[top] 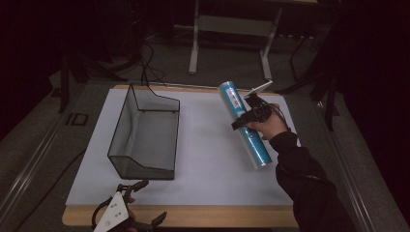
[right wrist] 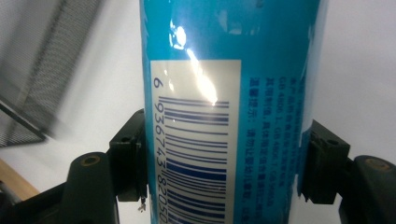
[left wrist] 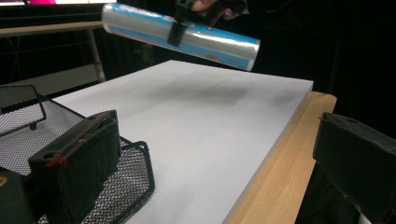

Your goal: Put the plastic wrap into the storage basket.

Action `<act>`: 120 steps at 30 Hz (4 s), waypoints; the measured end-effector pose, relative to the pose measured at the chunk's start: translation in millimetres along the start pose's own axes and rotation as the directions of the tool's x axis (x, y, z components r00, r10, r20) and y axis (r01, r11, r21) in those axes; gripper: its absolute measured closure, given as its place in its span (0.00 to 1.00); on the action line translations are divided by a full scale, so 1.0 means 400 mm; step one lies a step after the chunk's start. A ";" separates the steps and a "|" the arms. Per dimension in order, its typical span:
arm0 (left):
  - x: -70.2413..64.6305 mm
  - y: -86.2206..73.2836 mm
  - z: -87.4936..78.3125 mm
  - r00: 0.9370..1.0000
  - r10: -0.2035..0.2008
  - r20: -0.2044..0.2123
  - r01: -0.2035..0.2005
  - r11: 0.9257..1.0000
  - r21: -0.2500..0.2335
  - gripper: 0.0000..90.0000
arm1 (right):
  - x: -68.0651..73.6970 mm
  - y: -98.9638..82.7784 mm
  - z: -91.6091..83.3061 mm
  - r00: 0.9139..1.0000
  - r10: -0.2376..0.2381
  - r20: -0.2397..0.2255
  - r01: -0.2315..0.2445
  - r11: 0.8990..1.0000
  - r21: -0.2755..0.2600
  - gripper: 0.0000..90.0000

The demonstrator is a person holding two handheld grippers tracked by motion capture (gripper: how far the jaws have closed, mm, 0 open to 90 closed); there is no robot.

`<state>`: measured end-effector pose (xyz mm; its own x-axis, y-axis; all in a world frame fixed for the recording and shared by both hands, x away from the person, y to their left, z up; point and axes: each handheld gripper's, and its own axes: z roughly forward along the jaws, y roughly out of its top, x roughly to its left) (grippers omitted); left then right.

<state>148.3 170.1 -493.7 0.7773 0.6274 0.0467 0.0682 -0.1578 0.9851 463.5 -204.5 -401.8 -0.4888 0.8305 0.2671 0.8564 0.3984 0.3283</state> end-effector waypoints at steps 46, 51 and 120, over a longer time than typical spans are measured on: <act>0.007 -0.003 -0.010 1.000 -0.008 -0.020 0.008 1.000 -0.012 0.02 | 0.366 0.160 0.064 0.986 0.042 -0.160 -0.101 0.920 -0.379 0.35; 0.008 -0.002 -0.012 1.000 -0.007 -0.015 0.007 1.000 -0.013 0.02 | 0.395 0.168 0.088 0.983 0.043 -0.177 -0.110 0.914 -0.390 0.35; 0.007 -0.005 -0.006 1.000 0.003 0.022 -0.003 1.000 0.009 0.02 | 0.524 0.095 0.321 0.989 -0.086 0.124 0.126 0.922 -0.366 0.25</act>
<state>149.0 173.9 -495.1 0.7908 0.6104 0.0457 0.0717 -0.1665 0.9834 415.1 35.0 -449.6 -0.5362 0.8350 0.1239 0.6676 0.3296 0.6675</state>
